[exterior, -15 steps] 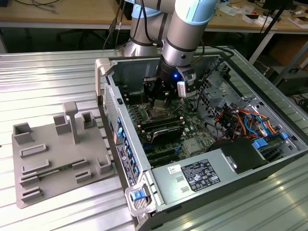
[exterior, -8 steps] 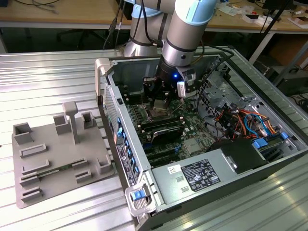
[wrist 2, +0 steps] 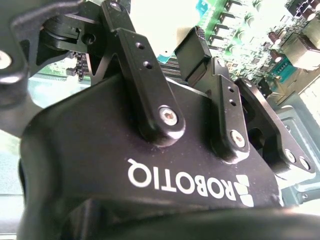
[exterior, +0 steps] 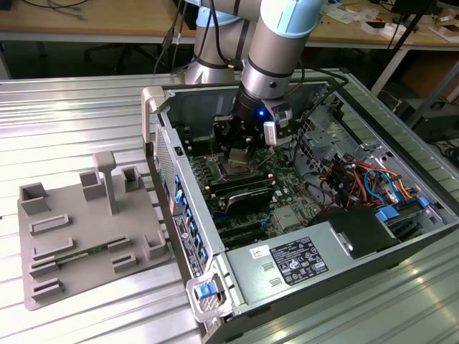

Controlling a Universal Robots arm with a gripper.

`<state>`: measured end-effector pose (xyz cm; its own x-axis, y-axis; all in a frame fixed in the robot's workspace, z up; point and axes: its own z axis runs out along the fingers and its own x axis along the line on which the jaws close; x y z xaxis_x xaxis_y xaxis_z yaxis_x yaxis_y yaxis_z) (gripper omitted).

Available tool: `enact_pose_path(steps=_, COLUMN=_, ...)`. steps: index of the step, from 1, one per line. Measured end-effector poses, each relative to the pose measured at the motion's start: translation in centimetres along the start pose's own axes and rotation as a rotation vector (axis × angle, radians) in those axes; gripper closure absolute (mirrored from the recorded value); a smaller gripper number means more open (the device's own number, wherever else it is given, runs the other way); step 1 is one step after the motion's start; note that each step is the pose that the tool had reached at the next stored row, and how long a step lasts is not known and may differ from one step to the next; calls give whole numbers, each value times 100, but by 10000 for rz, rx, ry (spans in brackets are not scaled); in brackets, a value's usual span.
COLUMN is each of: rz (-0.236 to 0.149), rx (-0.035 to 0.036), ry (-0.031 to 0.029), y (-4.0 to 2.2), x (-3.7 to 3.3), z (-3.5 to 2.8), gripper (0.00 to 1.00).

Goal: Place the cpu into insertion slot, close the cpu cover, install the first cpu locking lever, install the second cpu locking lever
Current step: 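Place the cpu into insertion slot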

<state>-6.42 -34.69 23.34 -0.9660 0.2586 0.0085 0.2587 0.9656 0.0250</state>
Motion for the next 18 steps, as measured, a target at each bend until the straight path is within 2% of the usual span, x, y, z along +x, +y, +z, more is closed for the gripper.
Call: enact_pose_path(steps=18, rz=100, rx=-1, ry=-3, y=0, x=0, z=6, gripper=45)
